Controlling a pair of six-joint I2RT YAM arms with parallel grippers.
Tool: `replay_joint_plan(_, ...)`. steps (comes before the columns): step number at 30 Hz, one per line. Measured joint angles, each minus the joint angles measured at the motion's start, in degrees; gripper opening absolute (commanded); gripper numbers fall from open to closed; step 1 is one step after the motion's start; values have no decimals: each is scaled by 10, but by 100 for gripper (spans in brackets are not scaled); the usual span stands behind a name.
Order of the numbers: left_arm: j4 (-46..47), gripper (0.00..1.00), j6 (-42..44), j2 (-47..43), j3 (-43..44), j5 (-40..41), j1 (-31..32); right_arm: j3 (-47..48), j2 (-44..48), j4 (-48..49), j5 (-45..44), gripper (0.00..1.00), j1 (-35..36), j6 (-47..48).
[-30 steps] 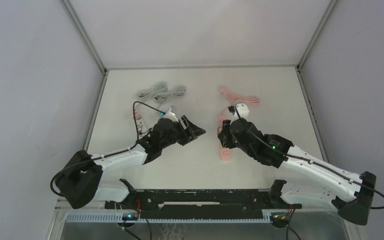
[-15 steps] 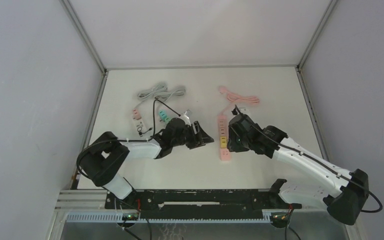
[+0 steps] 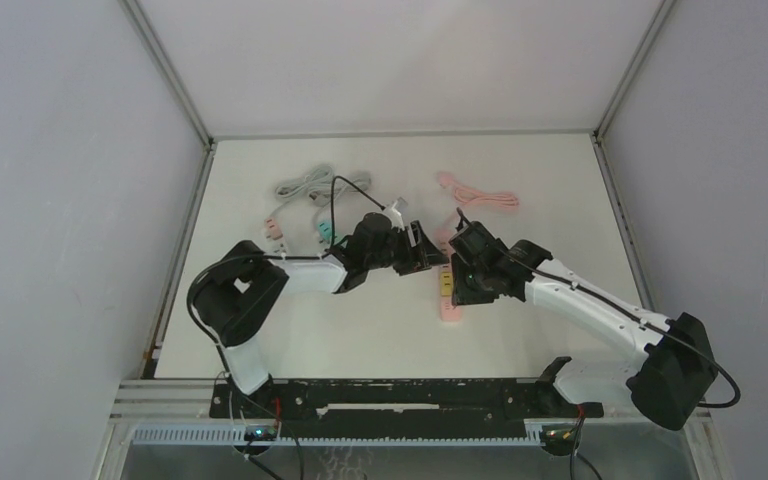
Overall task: Insert the plug
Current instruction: Insert the plug into the socket.
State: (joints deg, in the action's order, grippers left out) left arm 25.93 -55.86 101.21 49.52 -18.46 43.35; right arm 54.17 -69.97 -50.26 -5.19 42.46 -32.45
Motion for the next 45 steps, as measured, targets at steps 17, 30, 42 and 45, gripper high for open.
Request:
replay_joint_plan(17, -1, 49, -3, 82, 54, -30, -9, 0, -39, 8, 30, 0, -9, 7)
replay_joint_plan(30, 29, 44, -28, 92, 50, -45, -13, 30, -118, 13, 29, 0, -3, 6)
replay_joint_plan(42, 85, 44, -57, 93, 18, -41, -15, 50, -160, 3, 21, 0, 3, 5)
replay_joint_plan(45, 100, 44, -65, 94, 10, -40, -15, 52, -163, -3, 20, 0, 4, 6)
